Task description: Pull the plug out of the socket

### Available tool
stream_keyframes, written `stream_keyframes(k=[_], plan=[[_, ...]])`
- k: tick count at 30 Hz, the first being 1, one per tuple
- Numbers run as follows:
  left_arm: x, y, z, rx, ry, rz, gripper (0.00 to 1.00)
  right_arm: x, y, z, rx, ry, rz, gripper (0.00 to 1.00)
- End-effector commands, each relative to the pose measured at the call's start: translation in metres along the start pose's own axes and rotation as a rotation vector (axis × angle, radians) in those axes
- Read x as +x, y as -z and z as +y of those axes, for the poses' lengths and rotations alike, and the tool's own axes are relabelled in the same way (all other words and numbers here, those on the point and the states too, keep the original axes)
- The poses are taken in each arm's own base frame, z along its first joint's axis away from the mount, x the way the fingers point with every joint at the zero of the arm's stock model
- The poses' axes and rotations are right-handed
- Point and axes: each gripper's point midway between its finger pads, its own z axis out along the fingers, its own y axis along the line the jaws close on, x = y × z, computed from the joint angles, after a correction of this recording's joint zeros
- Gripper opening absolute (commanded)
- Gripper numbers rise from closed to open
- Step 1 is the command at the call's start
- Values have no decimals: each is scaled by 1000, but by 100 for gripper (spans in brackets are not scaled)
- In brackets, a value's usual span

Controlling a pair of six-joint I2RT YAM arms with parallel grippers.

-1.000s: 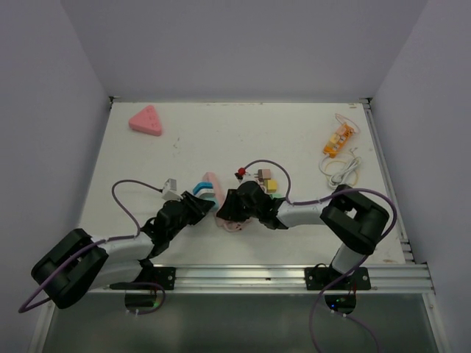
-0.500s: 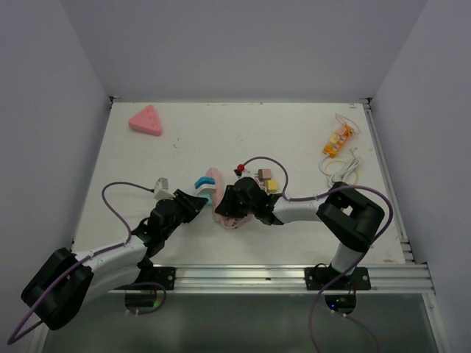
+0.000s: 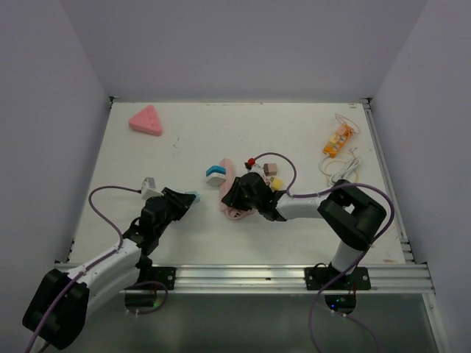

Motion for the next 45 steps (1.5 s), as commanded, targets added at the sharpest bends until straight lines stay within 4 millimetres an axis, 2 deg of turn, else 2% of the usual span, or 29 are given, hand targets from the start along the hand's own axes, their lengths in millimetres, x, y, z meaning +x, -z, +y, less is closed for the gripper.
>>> stream_keyframes(k=[1,2,4,5,6,7,8,9,10,12,14,15,17,18,21,22,24,25,29,31,33,34,35,37,39,40,45], plan=[[-23,-4,11,-48,-28,-43,0,44,3,-98,279,114,135,0],[-29,-6,10,-50,-52,-55,0,45,3,-96,265,117,142,0],[-39,-13,18,-92,-81,-65,0,47,1,-91,231,123,150,0],[-45,-17,14,-90,-89,-73,0,48,0,-89,220,127,155,0],[-51,-22,25,-127,-89,-77,0,49,0,-87,210,130,161,0],[-57,-27,17,-97,-112,-73,0,48,0,-84,195,134,160,0],[-61,-31,18,-104,-115,-71,0,48,0,-84,189,138,158,0],[-63,-37,30,-135,-99,-46,0,49,0,-82,179,144,164,0],[-73,-42,23,-110,-104,-60,0,48,0,-81,169,146,160,0],[-82,-50,32,-119,-80,-55,0,48,0,-79,162,147,161,0],[-96,-58,25,-92,-77,-83,0,49,0,-78,155,150,165,0],[-97,-63,31,-103,-68,-69,1,50,0,-79,154,153,166,0],[-106,-71,27,-94,-75,-73,7,49,-1,-77,146,152,167,0],[-107,-75,35,-113,-65,-64,9,49,-1,-77,145,156,168,0],[-106,-81,38,-117,-60,-41,23,51,-2,-77,141,158,175,0],[-108,-80,43,-128,-48,-46,27,51,-2,-76,140,160,176,0],[-111,-76,47,-133,-41,-53,40,52,-2,-76,138,161,179,0],[-107,-73,51,-138,-43,-51,51,51,-3,-76,138,160,179,0],[-105,-61,55,-154,-67,-65,70,51,-3,-75,137,163,177,0],[-102,-56,65,-198,-83,-59,79,51,-3,-76,138,163,179,0],[-107,-50,64,-213,-101,-79,88,51,-3,-75,135,167,179,0],[-104,-46,69,-238,-110,-65,96,50,-3,-75,136,166,176,0],[-109,-41,64,-235,-123,-84,100,50,-2,-74,133,165,175,0],[-110,-33,69,-282,-143,-86,100,49,-1,-74,133,164,170,0],[-115,-26,63,-282,-168,-99,100,49,-1,-73,129,168,170,0],[-112,-22,65,-303,-179,-74,99,49,-2,-73,126,166,171,0],[-89,-11,45,-216,-209,7,100,52,-5,-66,86,181,188,0]])
